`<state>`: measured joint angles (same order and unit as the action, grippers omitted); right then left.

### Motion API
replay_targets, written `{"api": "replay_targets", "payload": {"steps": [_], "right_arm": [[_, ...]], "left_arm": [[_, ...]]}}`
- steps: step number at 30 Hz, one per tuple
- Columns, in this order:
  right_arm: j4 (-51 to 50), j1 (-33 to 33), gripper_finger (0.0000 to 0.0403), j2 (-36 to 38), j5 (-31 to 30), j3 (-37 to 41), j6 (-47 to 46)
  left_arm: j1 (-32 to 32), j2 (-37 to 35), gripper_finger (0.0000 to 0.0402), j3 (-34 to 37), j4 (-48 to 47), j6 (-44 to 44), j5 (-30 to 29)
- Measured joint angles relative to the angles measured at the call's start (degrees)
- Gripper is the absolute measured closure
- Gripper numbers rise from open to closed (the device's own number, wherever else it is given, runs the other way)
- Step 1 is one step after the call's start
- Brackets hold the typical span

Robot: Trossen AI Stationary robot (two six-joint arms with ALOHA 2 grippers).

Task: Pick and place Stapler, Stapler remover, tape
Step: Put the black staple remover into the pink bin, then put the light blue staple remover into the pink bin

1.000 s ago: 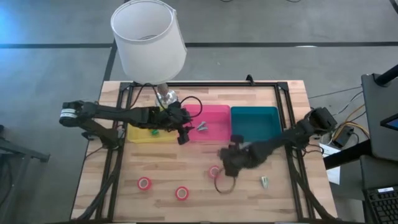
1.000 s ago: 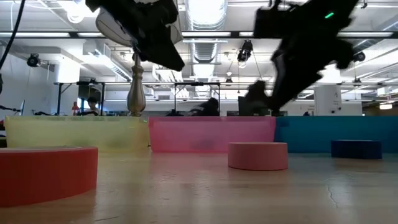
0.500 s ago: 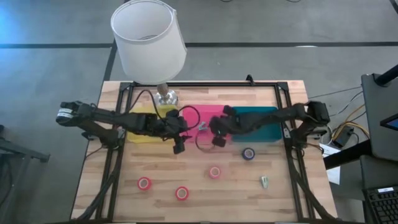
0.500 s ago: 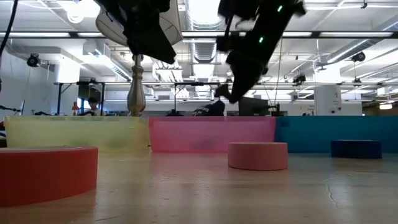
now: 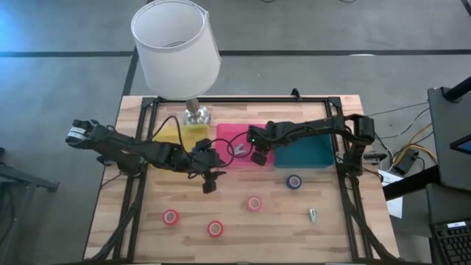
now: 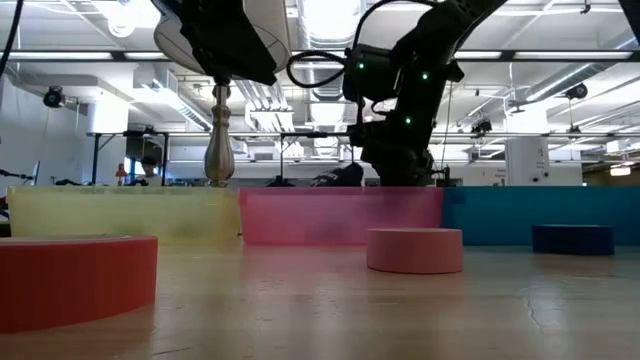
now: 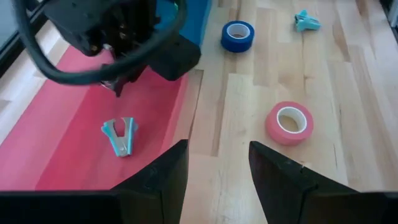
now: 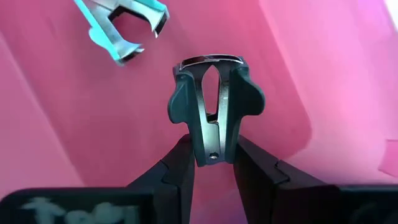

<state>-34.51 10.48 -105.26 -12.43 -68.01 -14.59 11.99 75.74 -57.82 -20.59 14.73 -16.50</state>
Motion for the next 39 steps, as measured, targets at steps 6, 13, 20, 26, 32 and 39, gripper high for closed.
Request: {"api": "replay_targets", "payload": {"steps": [6, 13, 20, 26, 32, 39], "right_arm": [[2.03, 0.31, 0.0284, -1.88, 0.03, 0.0, 2.95], [0.43, 0.33, 0.025, -2.12, 0.36, -1.08, 3.28], [-7.01, -0.12, 0.0224, -2.07, 0.57, -6.52, 4.03], [-22.36, -3.33, 0.0222, -1.9, 1.05, -14.19, -2.36], [-32.78, -9.75, 0.0227, 0.3, 1.06, -18.2, -10.44], [-35.75, -18.73, 0.022, 6.77, 2.18, -15.24, -25.18]], "left_arm": [[0.4, -0.02, 0.0229, 0.0, -0.1, 0.48, -0.21], [0.54, -0.04, 0.0229, 0.0, -0.48, 0.8, -0.21], [0.56, -0.04, 0.0229, 0.0, -0.49, 0.43, -0.19], [1.49, -0.04, 0.0229, 0.0, -0.41, -10.68, 0.15], [3.57, -0.04, 0.0229, 0.0, 3.08, -19.58, 4.95], [5.81, -0.04, 0.0229, 3.77, 13.53, -31.45, 20.81]]}}
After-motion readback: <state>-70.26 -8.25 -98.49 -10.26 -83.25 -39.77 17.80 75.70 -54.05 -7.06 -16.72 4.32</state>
